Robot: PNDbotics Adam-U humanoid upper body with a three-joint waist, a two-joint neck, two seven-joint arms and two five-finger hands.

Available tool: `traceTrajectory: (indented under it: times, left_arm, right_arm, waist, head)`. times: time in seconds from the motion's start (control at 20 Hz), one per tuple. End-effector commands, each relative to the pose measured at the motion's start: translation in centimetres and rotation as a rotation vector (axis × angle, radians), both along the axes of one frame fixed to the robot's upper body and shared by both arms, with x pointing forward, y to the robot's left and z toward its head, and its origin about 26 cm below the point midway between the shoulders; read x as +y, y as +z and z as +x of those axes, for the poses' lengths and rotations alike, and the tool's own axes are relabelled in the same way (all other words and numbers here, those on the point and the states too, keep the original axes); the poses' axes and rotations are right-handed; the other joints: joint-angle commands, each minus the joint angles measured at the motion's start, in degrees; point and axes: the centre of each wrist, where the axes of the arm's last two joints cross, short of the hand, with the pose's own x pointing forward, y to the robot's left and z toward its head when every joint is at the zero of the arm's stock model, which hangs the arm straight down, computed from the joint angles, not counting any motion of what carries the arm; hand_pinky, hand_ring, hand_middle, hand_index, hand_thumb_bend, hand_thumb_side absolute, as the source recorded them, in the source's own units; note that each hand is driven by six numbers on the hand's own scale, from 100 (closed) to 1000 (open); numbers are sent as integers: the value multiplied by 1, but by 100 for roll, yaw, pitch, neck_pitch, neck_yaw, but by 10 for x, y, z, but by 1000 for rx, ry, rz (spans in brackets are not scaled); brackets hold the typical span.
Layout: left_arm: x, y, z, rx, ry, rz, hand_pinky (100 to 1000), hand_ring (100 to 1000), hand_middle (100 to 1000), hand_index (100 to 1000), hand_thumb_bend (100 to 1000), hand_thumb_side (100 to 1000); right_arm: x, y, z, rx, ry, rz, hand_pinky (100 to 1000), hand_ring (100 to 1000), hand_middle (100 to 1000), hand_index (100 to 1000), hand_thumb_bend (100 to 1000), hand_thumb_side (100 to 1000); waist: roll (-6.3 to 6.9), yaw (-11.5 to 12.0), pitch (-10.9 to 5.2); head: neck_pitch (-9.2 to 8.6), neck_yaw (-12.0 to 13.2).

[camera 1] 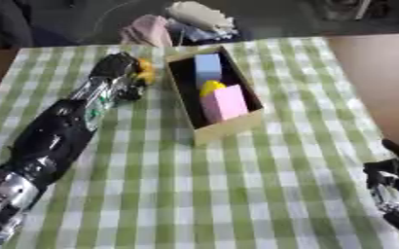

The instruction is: Pick up objects on the table and place them in the box.

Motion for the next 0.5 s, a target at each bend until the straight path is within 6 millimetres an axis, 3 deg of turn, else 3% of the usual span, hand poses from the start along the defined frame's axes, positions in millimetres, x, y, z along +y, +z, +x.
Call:
traceTrajectory:
  times: [0.05, 0.5]
  left_arm:
    - [5, 13, 0, -74, 10, 2, 497, 288, 269, 426, 100, 195]
    - [1, 51, -6, -192, -36, -2, 505, 280, 253, 417, 100, 195]
  right_arm:
    - [-1, 5, 1, -16, -4, 4, 659, 780, 594, 971, 100, 427]
    - [-3, 4, 1, -13, -9, 1, 660, 780, 594, 972, 100, 428]
  waist:
    - [-88, 16, 9]
    - [-108, 59, -18]
  head:
    - [-91, -15]
    - [-99, -42]
